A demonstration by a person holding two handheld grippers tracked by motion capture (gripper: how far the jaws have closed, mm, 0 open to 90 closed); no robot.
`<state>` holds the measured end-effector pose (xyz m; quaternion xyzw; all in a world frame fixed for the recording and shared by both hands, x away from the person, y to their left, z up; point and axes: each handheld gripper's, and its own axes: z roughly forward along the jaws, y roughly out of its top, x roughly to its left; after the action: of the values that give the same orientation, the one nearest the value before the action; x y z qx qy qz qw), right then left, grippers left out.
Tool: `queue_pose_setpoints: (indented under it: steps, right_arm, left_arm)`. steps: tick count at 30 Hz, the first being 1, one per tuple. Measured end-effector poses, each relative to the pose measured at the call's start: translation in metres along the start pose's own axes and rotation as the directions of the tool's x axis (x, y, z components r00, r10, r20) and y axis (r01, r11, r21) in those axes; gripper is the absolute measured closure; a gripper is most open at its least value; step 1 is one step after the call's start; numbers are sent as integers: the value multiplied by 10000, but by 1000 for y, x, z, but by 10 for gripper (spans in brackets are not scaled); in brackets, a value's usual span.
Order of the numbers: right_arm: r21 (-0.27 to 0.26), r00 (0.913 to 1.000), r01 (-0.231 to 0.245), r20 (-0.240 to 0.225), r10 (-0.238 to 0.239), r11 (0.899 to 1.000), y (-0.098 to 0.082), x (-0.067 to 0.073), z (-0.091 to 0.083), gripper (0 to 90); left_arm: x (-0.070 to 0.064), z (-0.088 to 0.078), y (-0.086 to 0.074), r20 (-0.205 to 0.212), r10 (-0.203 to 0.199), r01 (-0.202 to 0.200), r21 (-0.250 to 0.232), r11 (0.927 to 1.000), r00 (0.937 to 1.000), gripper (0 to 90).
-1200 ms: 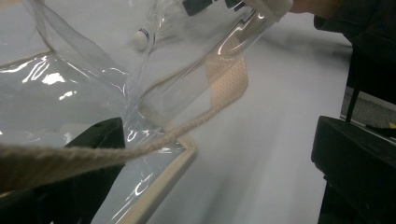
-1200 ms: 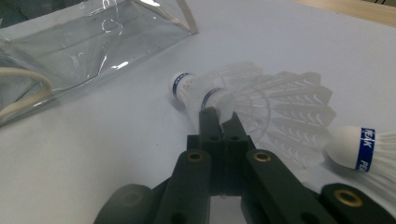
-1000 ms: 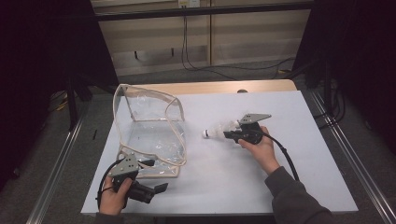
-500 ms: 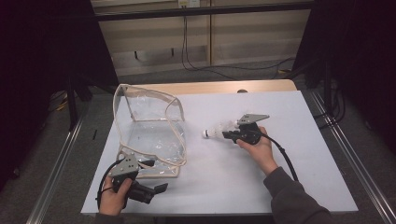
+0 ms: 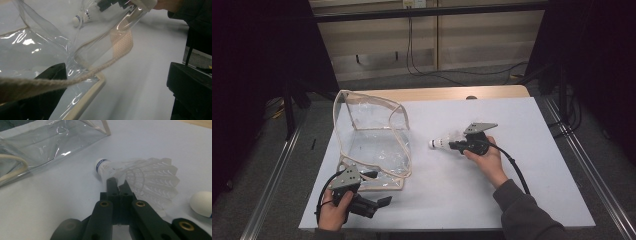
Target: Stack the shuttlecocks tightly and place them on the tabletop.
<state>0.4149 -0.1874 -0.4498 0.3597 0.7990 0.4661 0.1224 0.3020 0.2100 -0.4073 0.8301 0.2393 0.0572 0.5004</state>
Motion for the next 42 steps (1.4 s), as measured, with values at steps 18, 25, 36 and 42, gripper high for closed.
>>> queue_pose_setpoints:
  steps: [18, 25, 36, 42]
  right_arm:
    - [762, 9988, 103, 471, -139, 9970, -3, -1, 0, 831]
    - [886, 9990, 59, 428, -97, 9961, -4, -5, -3, 854]
    - [771, 9989, 434, -209, -419, 9961, -2, 1, 0, 900]
    - [704, 9987, 485, -204, -472, 9963, -1, 2, 1, 900]
  left_arm:
    - [0, 0, 0, 4, 35, -35, 28, 10000, 10000, 32]
    - [0, 0, 0, 2, 28, -28, 27, 10000, 10000, 33]
    - [0, 0, 0, 1, 27, -27, 27, 10000, 10000, 32]
    - [0, 0, 0, -8, 34, -34, 58, 10000, 10000, 32]
